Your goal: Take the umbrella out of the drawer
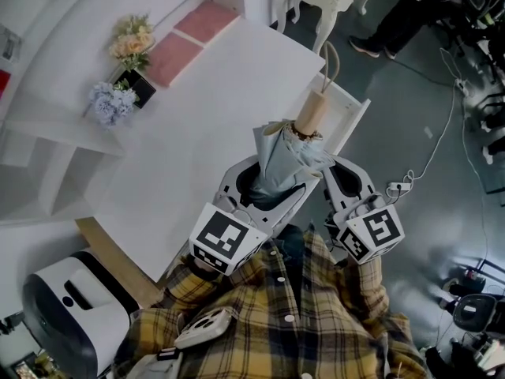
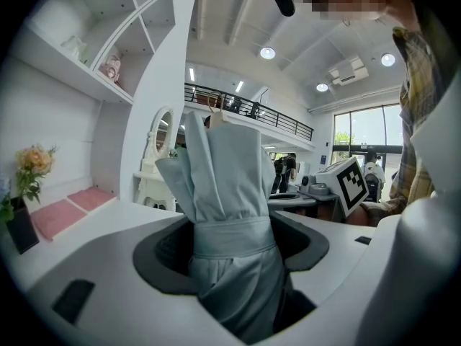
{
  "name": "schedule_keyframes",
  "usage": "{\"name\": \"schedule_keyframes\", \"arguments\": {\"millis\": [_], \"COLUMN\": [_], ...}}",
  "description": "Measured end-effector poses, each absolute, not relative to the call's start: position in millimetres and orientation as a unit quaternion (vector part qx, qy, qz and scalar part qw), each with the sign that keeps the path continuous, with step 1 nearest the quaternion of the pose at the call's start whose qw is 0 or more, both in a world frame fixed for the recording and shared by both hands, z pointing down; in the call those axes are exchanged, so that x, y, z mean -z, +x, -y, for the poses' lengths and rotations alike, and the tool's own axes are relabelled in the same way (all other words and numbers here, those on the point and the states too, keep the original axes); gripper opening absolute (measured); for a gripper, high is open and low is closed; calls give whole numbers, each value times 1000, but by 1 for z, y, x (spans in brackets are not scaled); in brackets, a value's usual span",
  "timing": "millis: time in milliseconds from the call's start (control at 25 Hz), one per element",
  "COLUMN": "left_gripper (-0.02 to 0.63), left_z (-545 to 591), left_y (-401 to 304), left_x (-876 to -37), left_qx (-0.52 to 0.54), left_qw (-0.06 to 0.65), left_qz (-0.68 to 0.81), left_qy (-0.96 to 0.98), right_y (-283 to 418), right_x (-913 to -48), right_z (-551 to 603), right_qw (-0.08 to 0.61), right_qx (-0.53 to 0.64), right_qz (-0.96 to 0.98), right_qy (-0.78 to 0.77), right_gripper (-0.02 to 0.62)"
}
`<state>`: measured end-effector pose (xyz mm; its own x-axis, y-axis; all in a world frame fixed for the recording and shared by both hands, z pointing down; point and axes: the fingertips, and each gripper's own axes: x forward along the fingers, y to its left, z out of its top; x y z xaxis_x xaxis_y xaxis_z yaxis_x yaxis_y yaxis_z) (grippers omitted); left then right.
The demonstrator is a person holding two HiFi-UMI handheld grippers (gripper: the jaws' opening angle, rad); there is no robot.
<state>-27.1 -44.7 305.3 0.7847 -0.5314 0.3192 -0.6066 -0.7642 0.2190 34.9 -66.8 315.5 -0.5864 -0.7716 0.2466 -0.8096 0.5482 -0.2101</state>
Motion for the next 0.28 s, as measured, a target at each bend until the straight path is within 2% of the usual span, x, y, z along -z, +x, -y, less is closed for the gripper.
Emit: {"name": "schedule_keyframes", "arguments": {"millis": [280], "left_gripper": [316], "left_z": [45], "left_y": [-27], "left_x": [-301], "left_qx": [-121], "left_qw": [140], "left_qz": [303], "left_qy": [935], "right_y": [35], "right_x": [-315], "right_z": [63], "right_qw": [59], "right_qx": [-151], "right_qz": [881], "right_qy": [445], "right_gripper": [17]}}
